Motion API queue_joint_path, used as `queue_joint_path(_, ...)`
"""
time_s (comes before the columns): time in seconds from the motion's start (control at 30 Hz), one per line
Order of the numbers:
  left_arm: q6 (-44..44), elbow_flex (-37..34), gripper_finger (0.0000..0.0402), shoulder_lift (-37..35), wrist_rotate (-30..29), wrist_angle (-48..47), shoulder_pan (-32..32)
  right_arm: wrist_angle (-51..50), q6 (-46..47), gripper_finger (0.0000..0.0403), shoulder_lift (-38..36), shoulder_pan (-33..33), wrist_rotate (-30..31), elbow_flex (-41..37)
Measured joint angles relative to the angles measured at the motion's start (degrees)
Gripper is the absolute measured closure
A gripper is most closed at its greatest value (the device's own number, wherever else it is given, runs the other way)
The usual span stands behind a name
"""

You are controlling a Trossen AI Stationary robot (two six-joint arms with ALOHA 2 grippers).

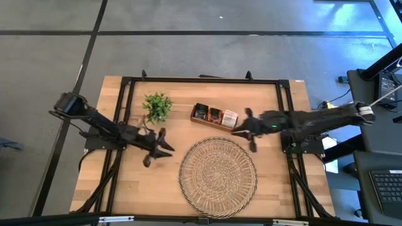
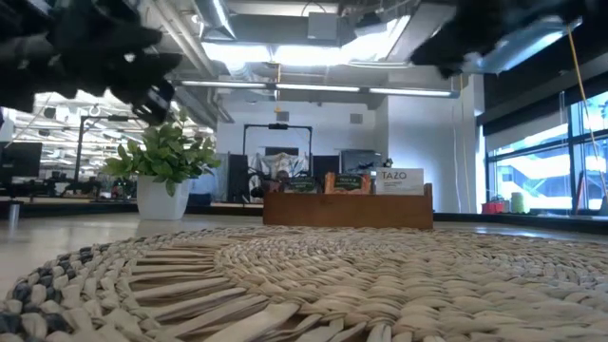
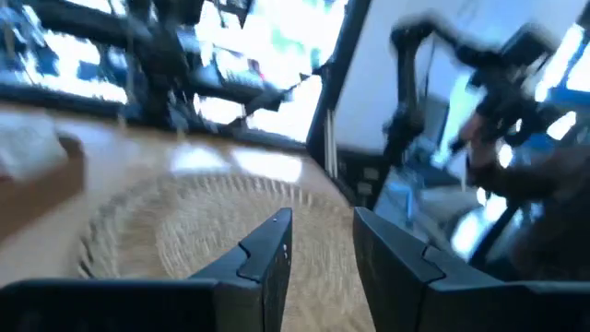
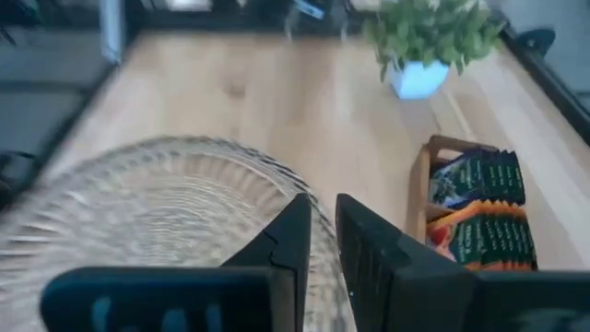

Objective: Pick & Place Tea
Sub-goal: Adjust the wooden organizer on the table

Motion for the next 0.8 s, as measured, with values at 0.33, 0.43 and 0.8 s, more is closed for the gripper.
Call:
queue_joint_path(0.33, 0.3, -4.7, 0.0288, -13.3, 2.0, 1.9, 3.8, 9.5, 7.5, 0.0344, -27.1, 5.4, -0.4, -21.8)
queue_joint_path(0.43, 1.4, -4.7, 0.0288, -16.6, 4.3, -0.1, 6.8, 11.7, 9.3, 0.0344, -32.1, 5.4, -0.4, -26.1)
queue_joint_path(0.8, 0.8, -4.7, 0.0288, -24.1, 13.0, -9.8, 18.1, 11.3, 9.5, 0.0344, -43.7, 5.4, -0.3, -33.7)
